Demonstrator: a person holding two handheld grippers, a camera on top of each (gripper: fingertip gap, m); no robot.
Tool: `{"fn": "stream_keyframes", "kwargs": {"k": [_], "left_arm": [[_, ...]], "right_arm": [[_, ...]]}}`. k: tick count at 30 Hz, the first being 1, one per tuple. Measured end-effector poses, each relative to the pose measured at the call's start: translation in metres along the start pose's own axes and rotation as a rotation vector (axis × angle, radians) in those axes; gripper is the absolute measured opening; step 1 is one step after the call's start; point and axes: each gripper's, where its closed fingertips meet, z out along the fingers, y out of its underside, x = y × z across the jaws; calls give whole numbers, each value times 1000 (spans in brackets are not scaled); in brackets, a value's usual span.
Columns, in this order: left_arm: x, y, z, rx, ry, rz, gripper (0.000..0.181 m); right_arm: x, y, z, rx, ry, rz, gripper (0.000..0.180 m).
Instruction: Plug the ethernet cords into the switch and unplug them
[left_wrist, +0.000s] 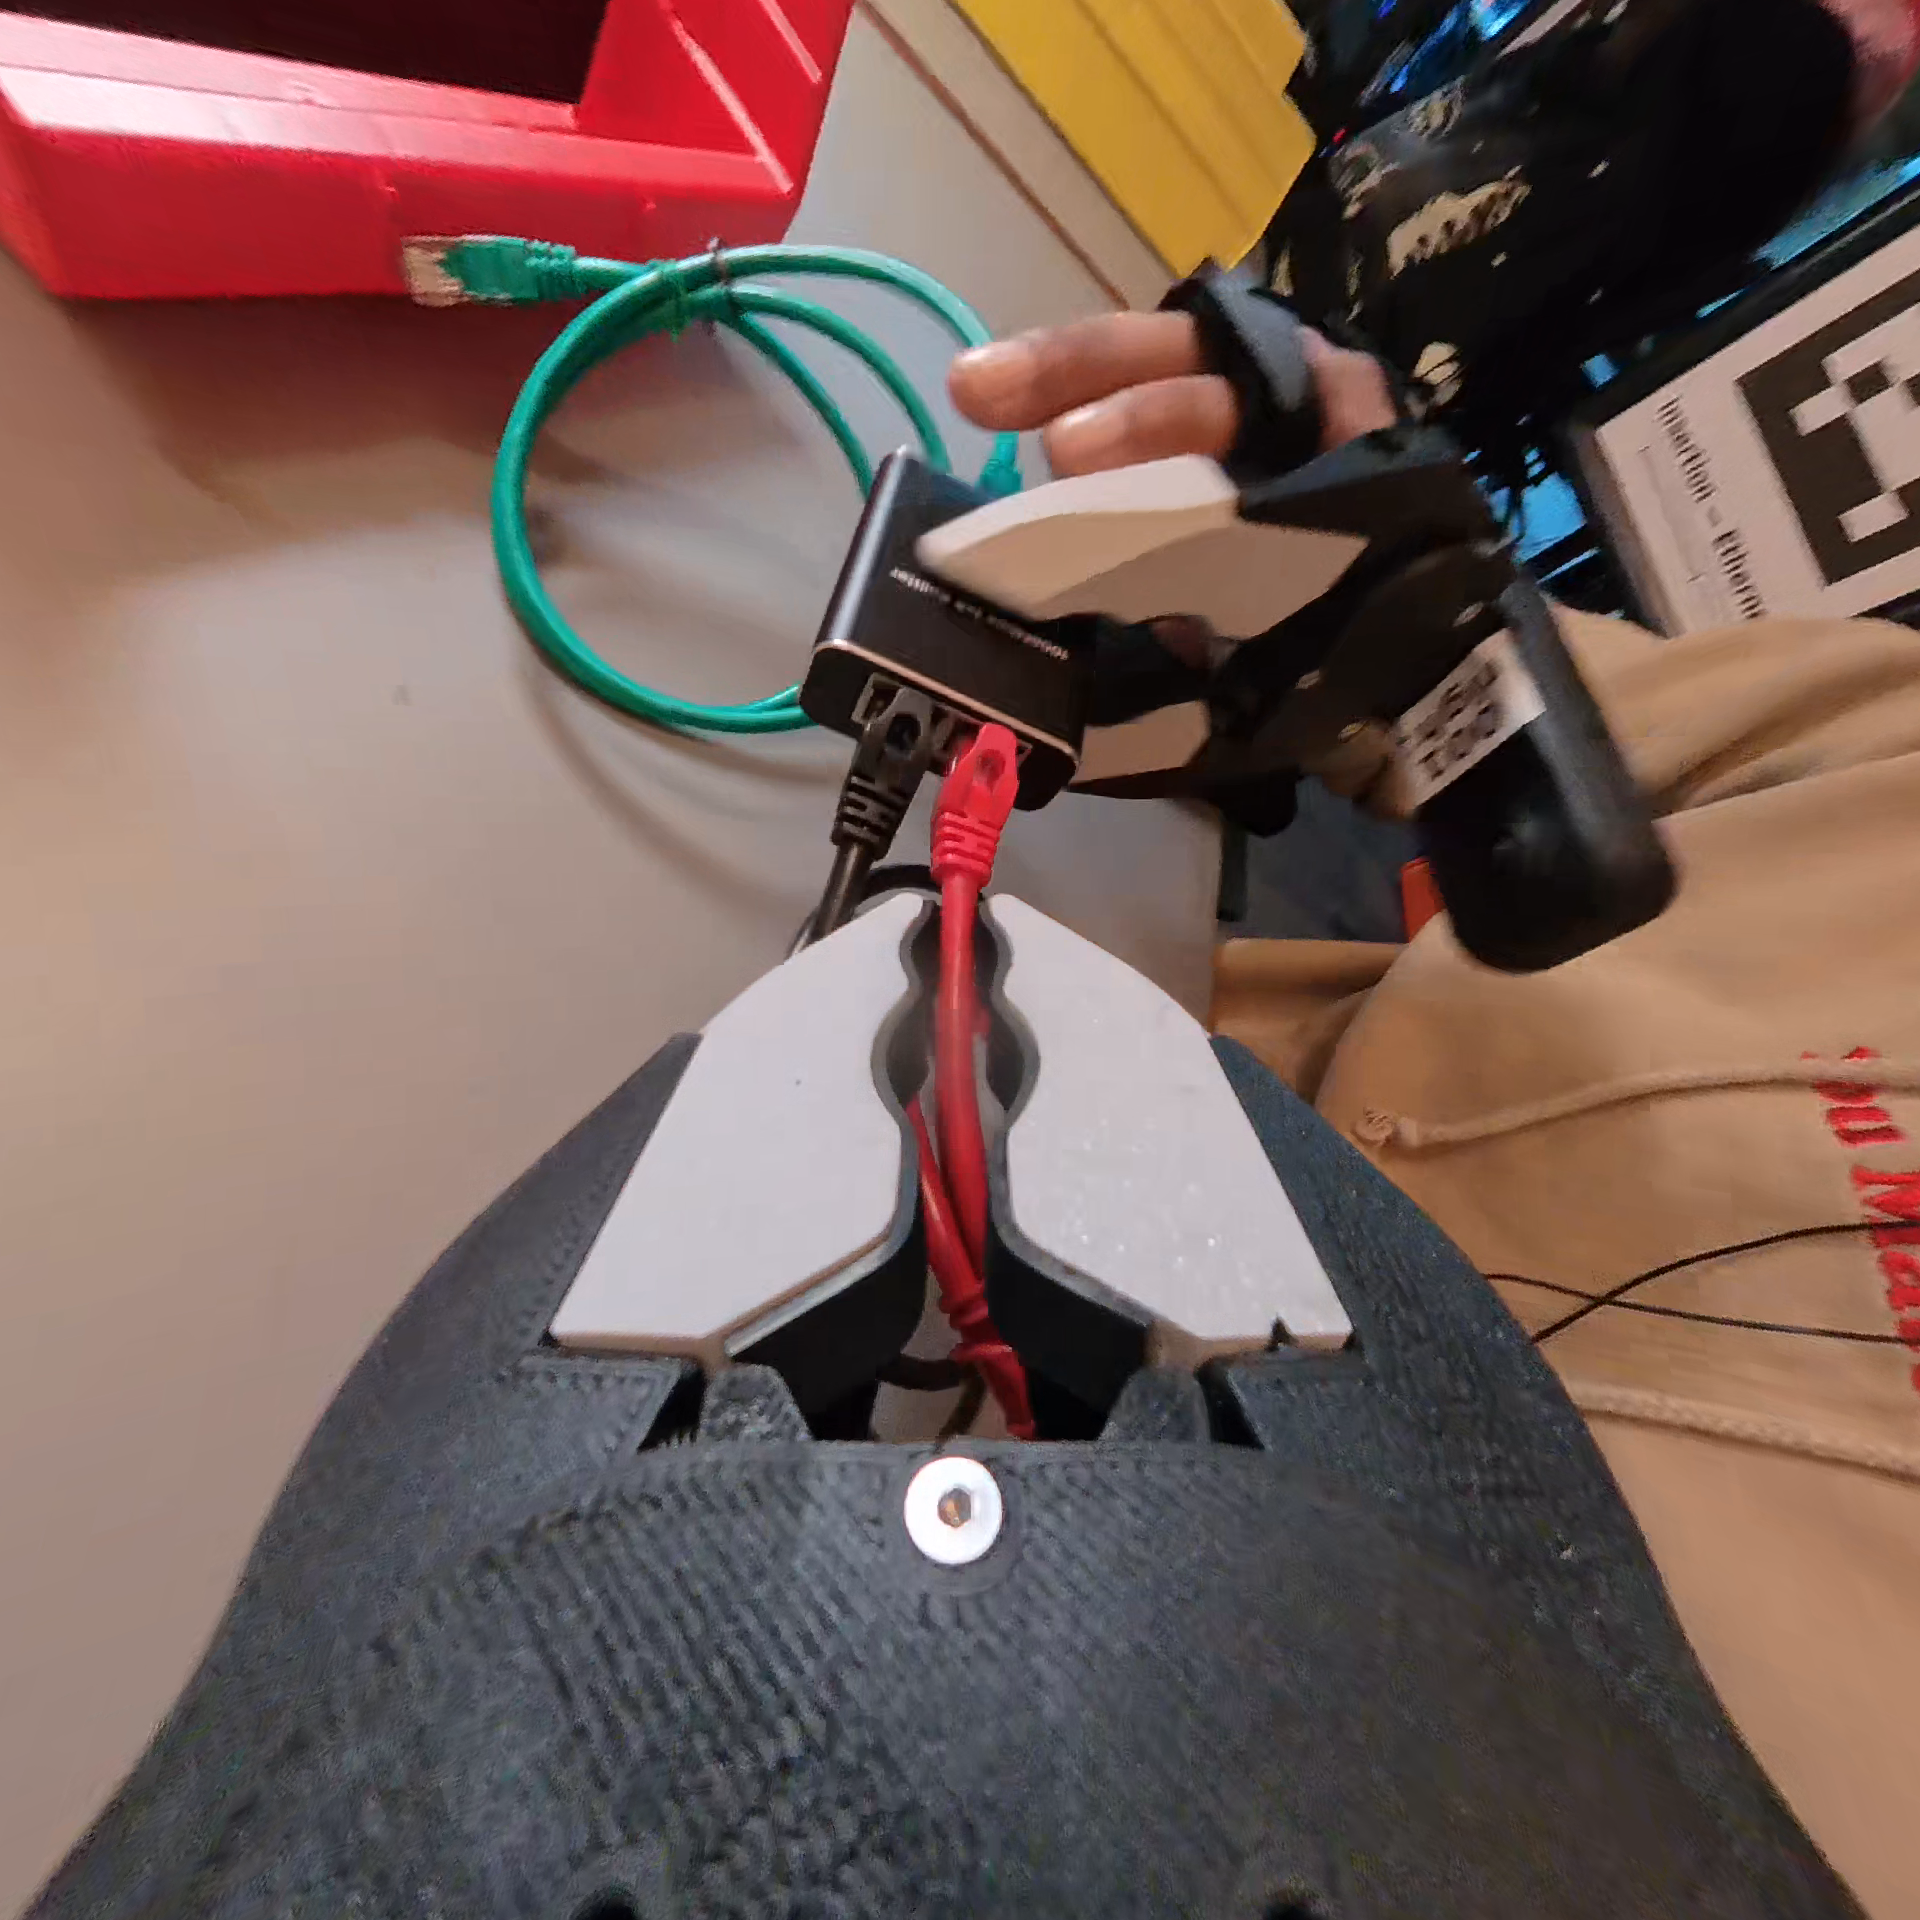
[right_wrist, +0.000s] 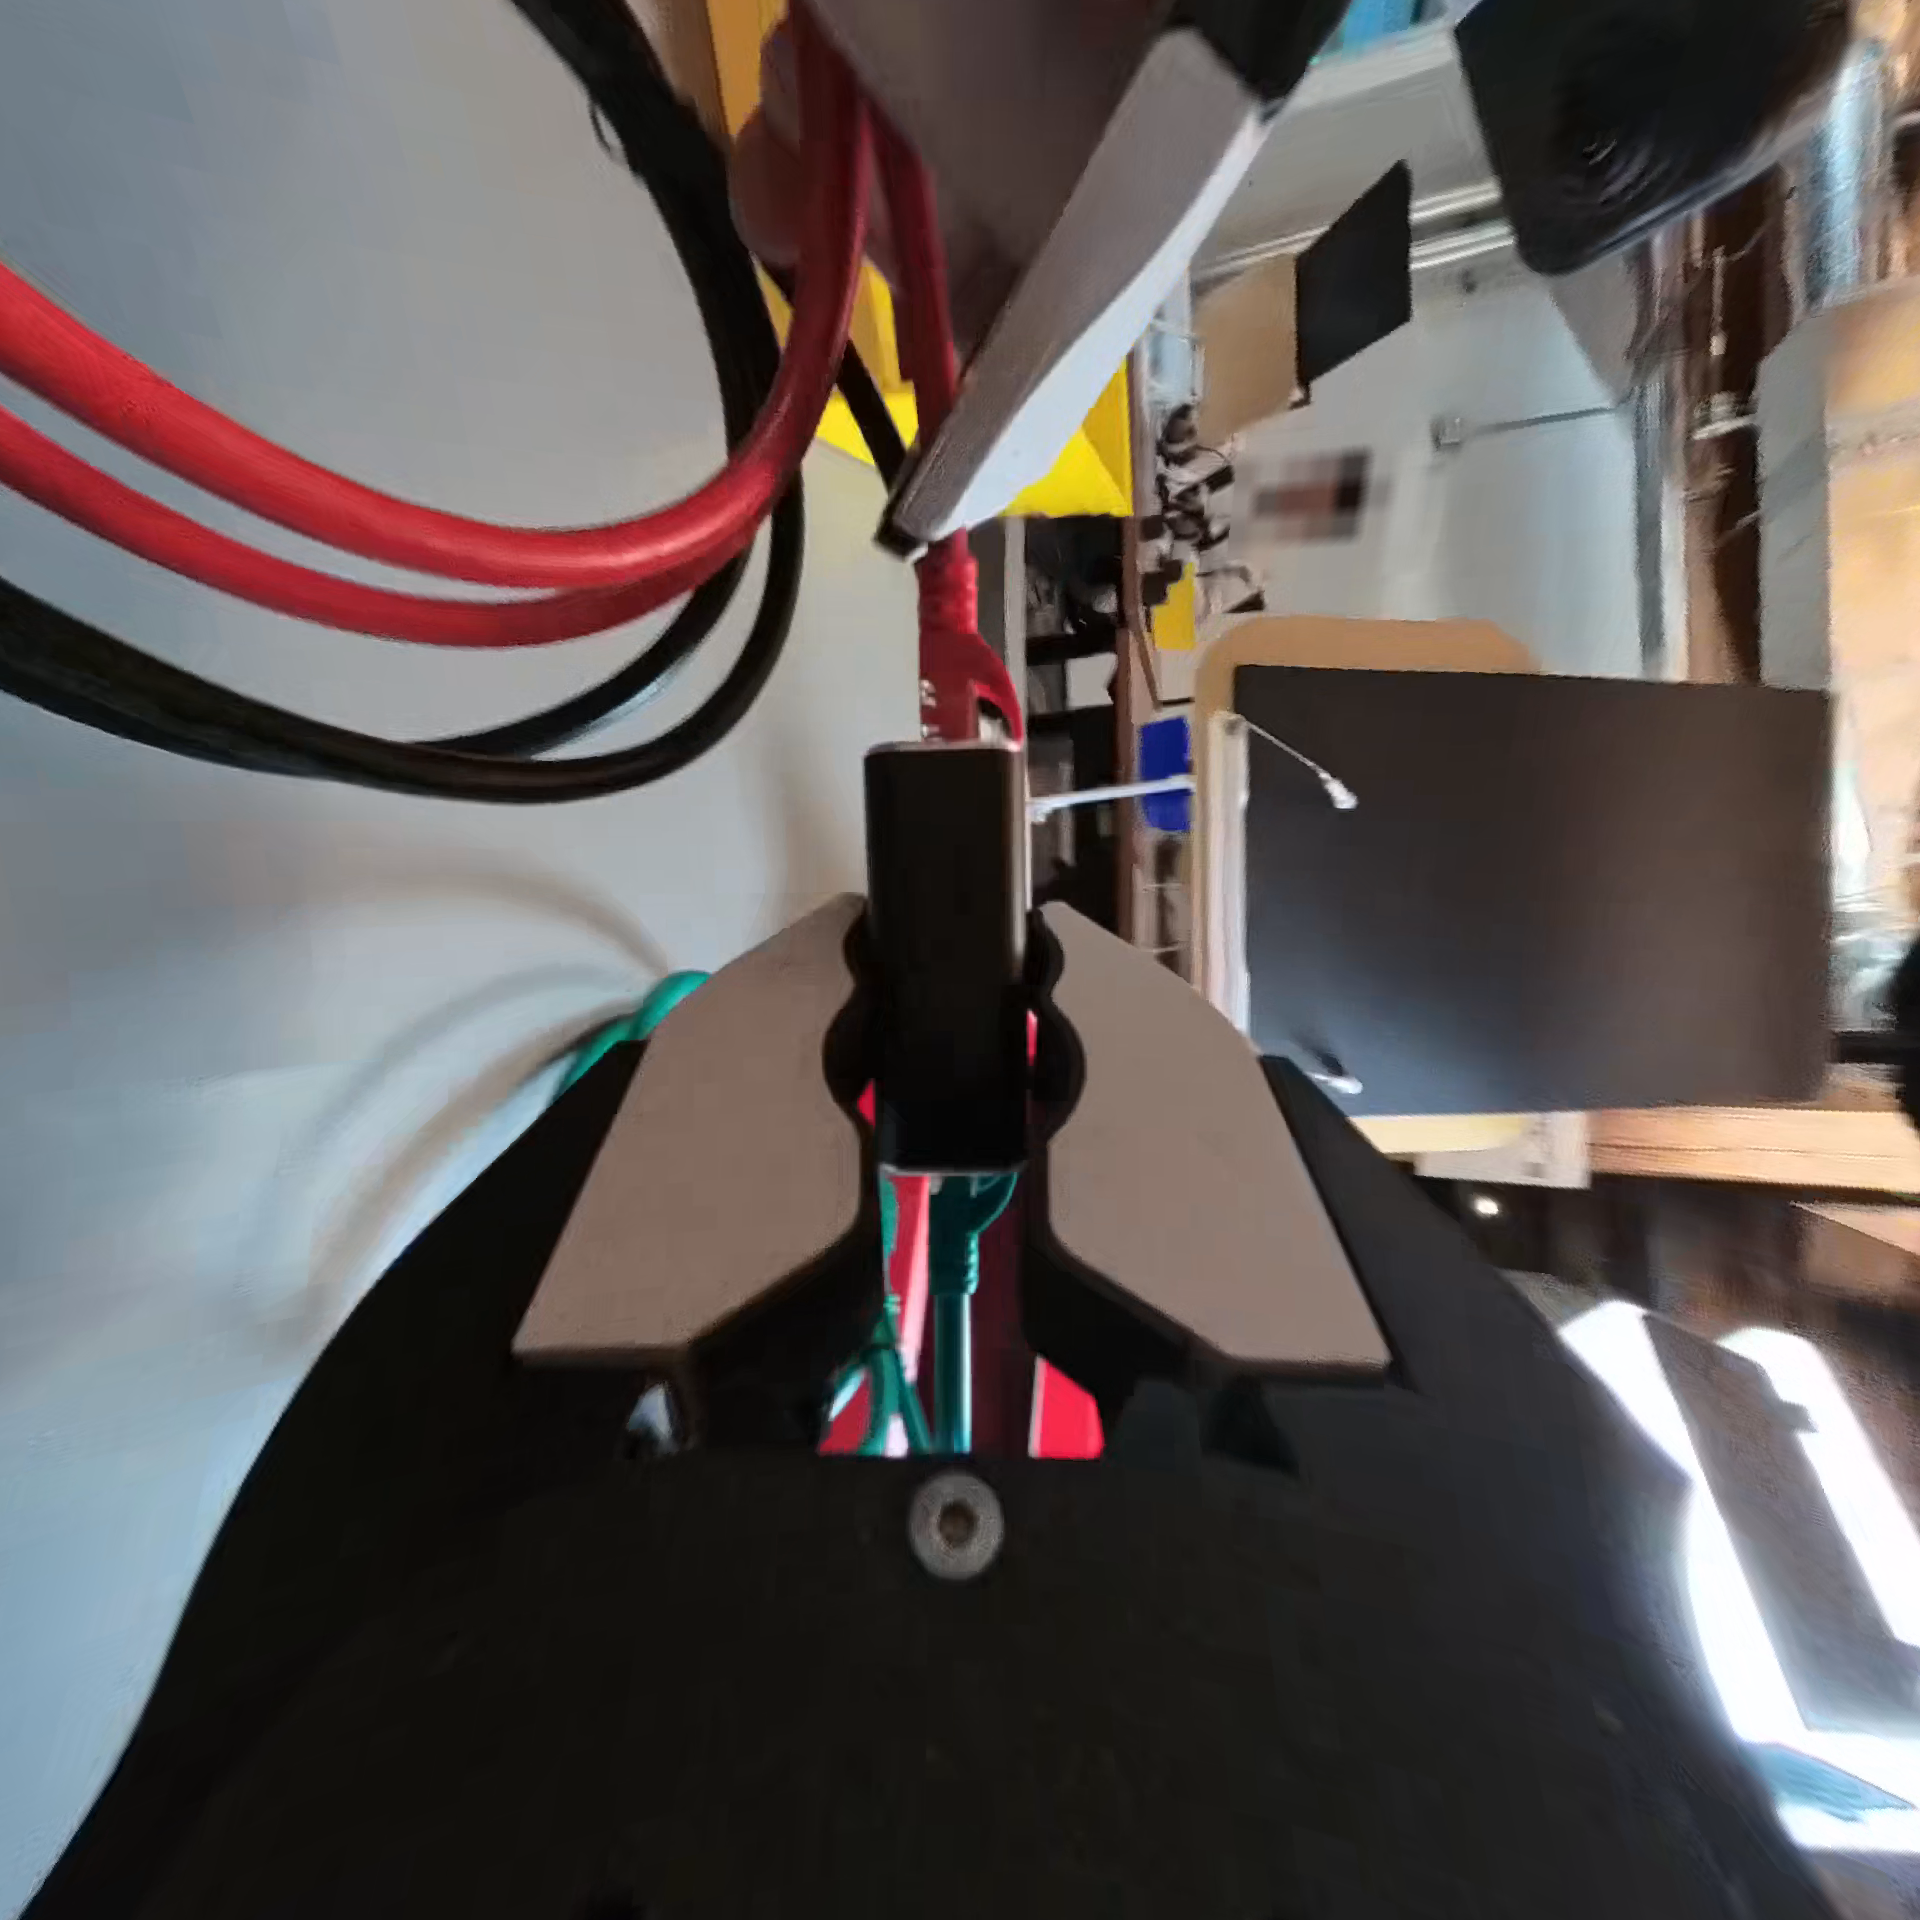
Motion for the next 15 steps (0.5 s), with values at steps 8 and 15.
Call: {"fn": "stream_keyframes", "kwargs": {"k": [8,15], "left_arm": [[33,-73,-104,532,150,231,19],[3,-101,-138,677,102,354,23]], "right_arm": [[55,-3,-5,272,-24,326,26],[136,-25,-17,713,-102,870,26]]}}
